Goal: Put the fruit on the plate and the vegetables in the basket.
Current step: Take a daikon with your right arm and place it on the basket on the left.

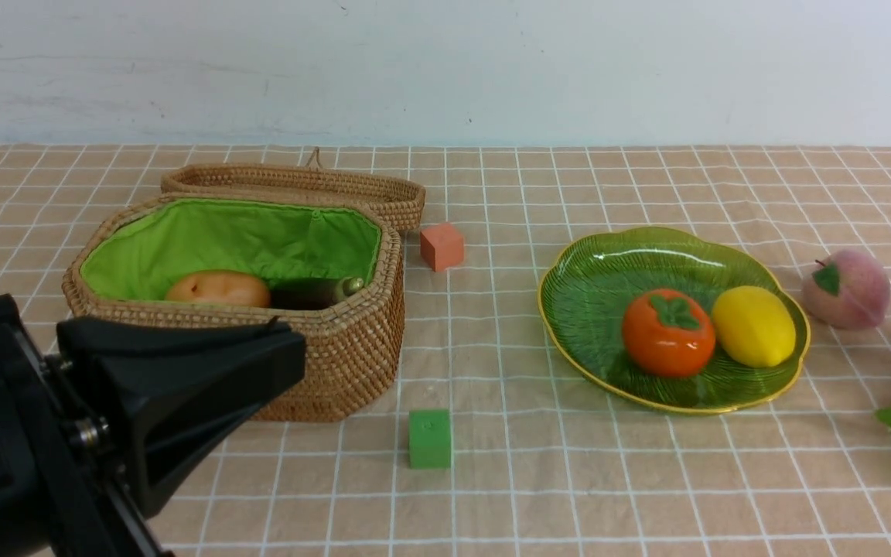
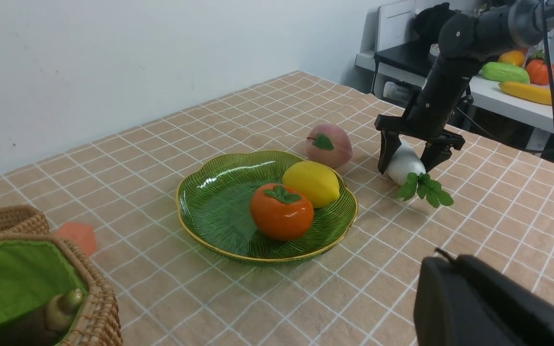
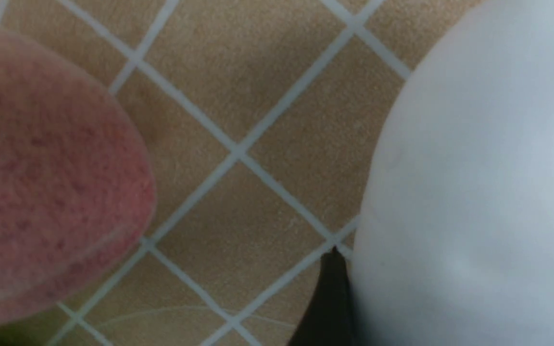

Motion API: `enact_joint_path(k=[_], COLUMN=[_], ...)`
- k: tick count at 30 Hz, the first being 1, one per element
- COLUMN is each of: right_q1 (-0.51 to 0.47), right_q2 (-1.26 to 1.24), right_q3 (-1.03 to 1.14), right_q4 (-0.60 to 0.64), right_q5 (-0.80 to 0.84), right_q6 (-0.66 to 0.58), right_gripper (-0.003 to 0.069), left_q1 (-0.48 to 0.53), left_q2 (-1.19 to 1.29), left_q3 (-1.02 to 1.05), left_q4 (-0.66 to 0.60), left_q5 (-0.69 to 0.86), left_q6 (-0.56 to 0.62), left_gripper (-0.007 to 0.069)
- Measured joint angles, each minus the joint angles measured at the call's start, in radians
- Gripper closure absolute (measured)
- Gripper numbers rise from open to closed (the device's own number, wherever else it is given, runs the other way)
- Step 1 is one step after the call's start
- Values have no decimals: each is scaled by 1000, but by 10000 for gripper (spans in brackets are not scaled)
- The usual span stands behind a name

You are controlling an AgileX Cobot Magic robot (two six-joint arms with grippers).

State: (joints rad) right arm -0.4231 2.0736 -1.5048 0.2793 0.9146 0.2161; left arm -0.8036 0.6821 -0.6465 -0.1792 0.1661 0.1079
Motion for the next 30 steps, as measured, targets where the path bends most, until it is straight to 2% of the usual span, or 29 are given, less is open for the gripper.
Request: enact_joint_path(k=[2,8,12,16,18,21,23,25,29,30], right_q1=[1,10,95,264,416,659,731,911,1027,1066], right_q2=[-1,-88,-276,-411,-442,-404,-376,-264,-128,-53], right_q3=[0,0,-4,-50,-131,-272,-326,-441,-546,-600], right_q4=[-5,-25,-32,4,71,172,202,259,271,271], right_q5=[6,105,173,184,184,121,82,-21,-156,-239], right_q6=[-36,-81,-126,-194,-292,-513,-606,-789,-908,-955], right_gripper=[121,122,122,122,122,122,122,122,122,122], left_q1=[0,0,34,139,208,287,302,322,341,345], left_q2=[0,0,0,0,-10,-42,-55,-79,-94,-97], left_q3=[0,0,0,0,0,0,0,0,0,0], left_q4=[0,1,2,20,30,60,80,135,233,277], left_q5=[0,12,45,97,127,163,175,198,241,267], left_q6=[0,-14,-67,-133,-192,-280,-305,-356,-452,-500], left_gripper=[638,638,638,638,638,638,638,638,638,638])
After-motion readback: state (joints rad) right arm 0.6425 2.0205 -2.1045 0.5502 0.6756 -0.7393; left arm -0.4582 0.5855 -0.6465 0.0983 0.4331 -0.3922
